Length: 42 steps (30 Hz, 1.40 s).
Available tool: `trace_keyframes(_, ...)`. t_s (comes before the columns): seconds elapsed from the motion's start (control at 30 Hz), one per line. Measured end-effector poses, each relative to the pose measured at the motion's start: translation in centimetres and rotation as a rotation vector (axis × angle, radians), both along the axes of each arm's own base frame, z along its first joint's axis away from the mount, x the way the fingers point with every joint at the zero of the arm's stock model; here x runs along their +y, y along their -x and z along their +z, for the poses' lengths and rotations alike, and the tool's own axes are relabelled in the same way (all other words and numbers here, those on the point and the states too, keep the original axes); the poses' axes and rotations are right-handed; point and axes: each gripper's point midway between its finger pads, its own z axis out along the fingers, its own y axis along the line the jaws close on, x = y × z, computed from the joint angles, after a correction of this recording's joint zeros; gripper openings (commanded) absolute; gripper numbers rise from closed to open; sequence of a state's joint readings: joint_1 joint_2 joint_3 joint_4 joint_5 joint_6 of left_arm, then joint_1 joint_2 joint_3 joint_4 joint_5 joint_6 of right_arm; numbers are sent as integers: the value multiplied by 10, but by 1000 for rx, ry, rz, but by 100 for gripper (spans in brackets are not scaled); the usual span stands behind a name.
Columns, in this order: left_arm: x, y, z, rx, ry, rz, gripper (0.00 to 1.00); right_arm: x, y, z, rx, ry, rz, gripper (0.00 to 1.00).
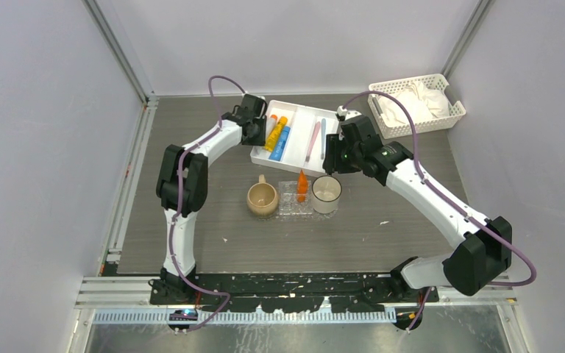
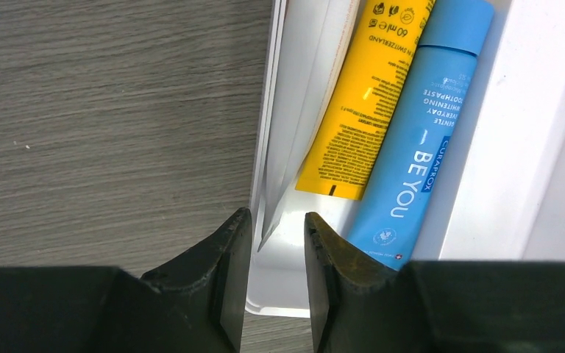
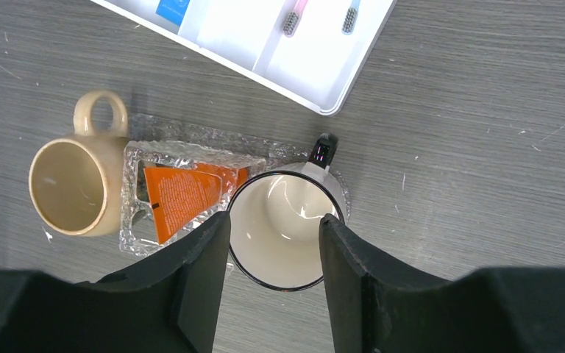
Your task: Prepare toiletry sets of a toothbrush and toothpaste on the tray
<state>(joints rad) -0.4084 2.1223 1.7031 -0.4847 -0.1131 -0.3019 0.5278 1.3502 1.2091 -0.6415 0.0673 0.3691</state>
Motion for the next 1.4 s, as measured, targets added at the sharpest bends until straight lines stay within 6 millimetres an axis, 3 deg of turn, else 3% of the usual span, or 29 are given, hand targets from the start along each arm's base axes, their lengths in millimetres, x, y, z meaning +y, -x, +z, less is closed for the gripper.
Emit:
trace_keyframes(0.6, 1, 0, 0, -10, -28, 11, 29, 1, -1, -6, 11, 4, 2, 50)
trace_keyframes(1.0, -13, 7, 0, -9, -34, -14, 16, 2, -2, -8, 15, 3, 5, 49)
trace_keyframes(1.4, -12, 8, 3, -3, -45, -13, 20, 3, -2, -11, 23, 5, 6, 48)
